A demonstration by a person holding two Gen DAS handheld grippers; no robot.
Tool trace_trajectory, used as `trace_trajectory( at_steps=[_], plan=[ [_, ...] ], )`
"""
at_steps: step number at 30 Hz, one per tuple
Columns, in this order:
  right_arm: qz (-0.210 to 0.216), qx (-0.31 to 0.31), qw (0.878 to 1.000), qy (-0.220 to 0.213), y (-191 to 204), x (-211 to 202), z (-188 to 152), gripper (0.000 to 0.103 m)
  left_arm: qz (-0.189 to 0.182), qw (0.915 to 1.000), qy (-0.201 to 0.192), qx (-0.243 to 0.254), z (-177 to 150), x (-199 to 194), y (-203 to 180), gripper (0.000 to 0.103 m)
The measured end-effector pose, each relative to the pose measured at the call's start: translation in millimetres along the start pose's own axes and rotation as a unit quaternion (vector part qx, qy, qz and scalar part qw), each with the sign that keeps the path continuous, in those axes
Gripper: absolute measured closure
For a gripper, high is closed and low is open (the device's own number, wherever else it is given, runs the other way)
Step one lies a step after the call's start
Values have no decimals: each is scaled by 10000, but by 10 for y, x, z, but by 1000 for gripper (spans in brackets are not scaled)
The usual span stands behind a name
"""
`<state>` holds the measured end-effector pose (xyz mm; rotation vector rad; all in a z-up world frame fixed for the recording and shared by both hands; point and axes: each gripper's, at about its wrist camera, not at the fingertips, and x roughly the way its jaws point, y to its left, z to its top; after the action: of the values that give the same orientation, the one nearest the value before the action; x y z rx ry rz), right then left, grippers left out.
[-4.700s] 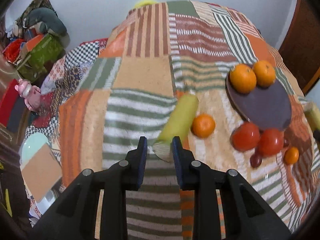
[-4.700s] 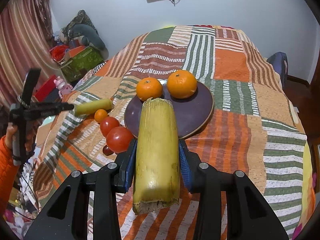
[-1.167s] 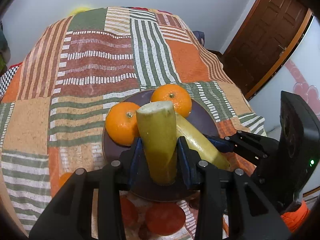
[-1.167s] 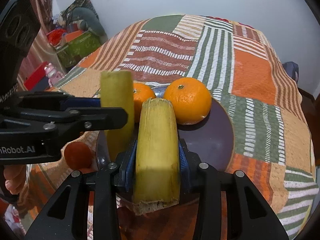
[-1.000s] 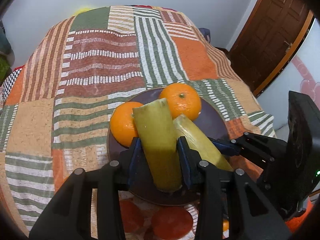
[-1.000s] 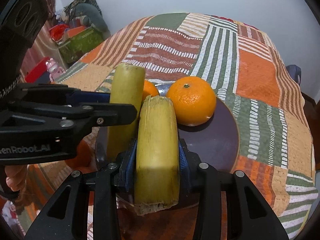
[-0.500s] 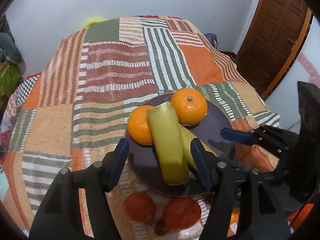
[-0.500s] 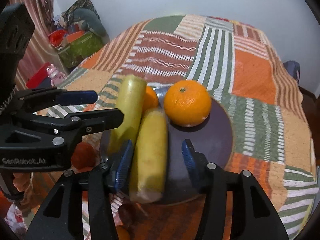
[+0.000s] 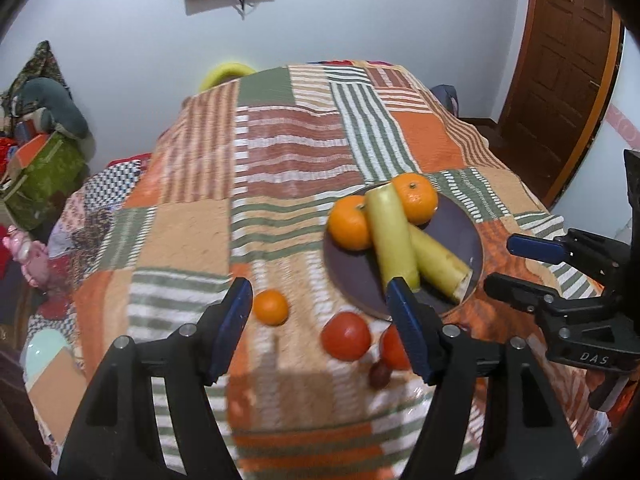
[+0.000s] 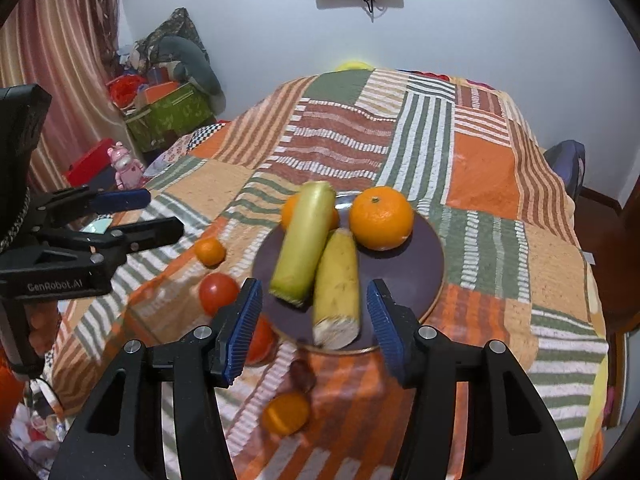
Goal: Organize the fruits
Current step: 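Grasp a red tomato with the right tool while the left tool grasps another tomato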
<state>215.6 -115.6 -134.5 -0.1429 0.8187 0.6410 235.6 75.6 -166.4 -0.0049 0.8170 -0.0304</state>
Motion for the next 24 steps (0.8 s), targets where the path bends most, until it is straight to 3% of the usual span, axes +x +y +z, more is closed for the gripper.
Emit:
trace_trajectory(
  at_steps=[8, 24],
  plan=[
    [64, -25, 9998, 185, 247, 119, -121, 45, 108, 9998, 153, -95, -296, -124, 196, 30],
    [112, -59, 9969, 780, 461, 624, -215, 45, -73, 9976, 648, -228, -695, 209, 347, 30]
  ],
)
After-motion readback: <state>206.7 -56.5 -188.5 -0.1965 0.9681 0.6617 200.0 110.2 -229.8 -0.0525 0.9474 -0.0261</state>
